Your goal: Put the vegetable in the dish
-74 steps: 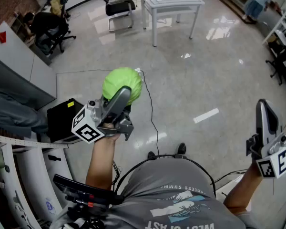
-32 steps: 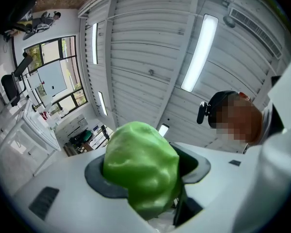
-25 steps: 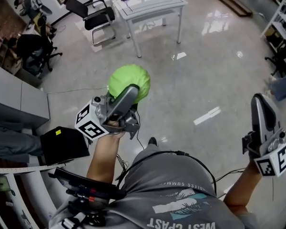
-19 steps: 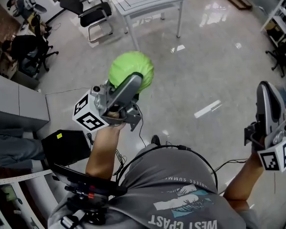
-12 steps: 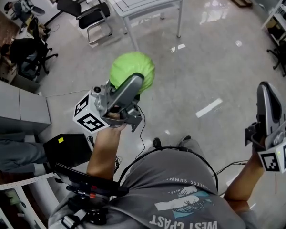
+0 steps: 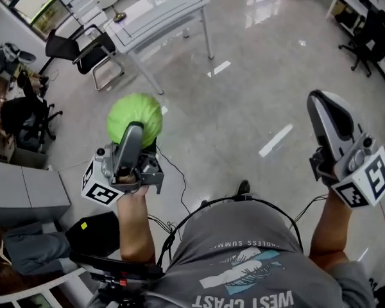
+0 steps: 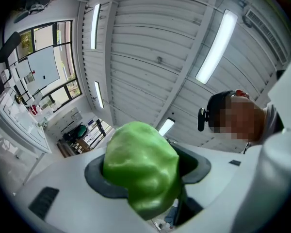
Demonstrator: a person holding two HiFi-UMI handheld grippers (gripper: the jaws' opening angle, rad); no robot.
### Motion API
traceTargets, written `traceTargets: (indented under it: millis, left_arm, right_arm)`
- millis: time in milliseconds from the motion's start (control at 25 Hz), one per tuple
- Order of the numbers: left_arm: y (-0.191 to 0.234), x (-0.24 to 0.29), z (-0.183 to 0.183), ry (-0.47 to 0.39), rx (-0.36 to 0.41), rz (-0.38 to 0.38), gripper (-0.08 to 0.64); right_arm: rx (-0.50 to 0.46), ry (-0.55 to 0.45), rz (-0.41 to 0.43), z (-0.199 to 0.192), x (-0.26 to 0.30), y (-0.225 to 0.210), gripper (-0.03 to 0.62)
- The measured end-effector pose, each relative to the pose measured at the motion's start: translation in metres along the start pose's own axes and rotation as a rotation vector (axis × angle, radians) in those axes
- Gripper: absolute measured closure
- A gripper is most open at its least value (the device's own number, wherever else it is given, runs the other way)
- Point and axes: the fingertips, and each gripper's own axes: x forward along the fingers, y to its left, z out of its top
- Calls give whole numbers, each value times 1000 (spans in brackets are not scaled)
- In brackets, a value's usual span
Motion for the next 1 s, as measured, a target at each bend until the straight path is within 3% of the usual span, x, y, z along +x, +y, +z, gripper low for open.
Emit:
traceTargets:
  millis: [360,520,800,1000]
  left_arm:
    - [8,46,-38,-44,35,46,290]
    - [46,56,-18,-9,35,82,290]
    - [127,80,21,-27,22,45,290]
    - [187,86,47,7,30,19,290]
  right_arm:
    - [-1,24,50,-7,7,-87,584]
    - [26,34,40,-11,43,-104,584]
    - [-25,33,41,1,132,-120,584]
    - [-41,19,5,-9,191,-130,584]
